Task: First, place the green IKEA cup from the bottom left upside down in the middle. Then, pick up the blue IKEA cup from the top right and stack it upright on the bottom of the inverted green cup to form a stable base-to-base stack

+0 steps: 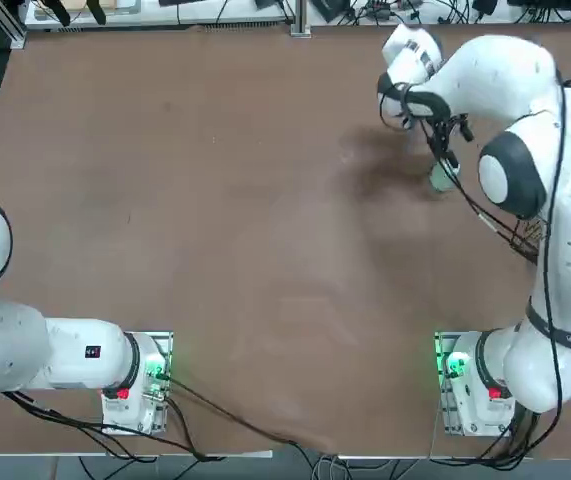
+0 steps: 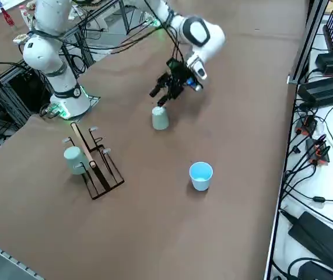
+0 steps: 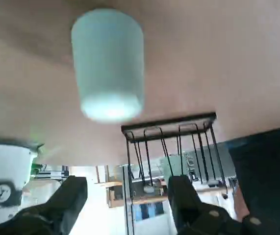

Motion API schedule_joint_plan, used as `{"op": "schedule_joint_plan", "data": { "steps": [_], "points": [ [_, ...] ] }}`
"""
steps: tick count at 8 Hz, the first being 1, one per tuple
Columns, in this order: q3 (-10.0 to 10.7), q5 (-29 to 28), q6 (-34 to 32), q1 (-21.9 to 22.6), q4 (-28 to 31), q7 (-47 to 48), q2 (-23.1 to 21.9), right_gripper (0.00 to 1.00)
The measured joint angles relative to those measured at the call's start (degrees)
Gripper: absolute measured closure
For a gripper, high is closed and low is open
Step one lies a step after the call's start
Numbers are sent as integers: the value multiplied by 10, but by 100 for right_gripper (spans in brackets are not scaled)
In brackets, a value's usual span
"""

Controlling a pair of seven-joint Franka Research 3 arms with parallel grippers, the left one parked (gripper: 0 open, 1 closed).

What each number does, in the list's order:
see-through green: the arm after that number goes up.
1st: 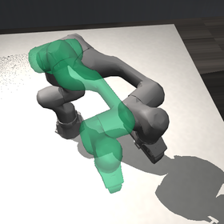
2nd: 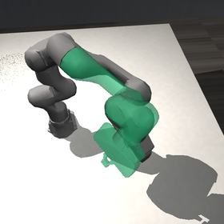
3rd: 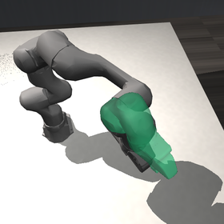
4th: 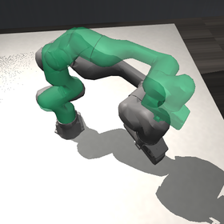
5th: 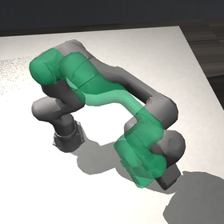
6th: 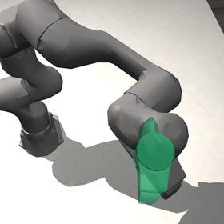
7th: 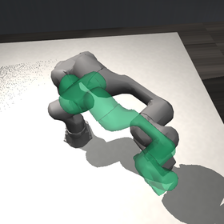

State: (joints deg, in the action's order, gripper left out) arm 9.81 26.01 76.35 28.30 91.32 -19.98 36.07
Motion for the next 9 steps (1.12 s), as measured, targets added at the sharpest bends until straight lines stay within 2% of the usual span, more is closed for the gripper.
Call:
{"op": "schedule_joint_plan", "data": {
  "steps": [2,3,5,6,9],
  "points": [
    [3,-5,-1,-11,-6,0,-75,0],
    [4,-21,0,-27,-24,0,-98,0],
    [5,-45,20,-72,-85,-1,-108,0],
    [5,-58,54,-97,-104,-2,-108,0],
    [7,-153,170,-200,-113,-12,-90,0]
  ]
}}
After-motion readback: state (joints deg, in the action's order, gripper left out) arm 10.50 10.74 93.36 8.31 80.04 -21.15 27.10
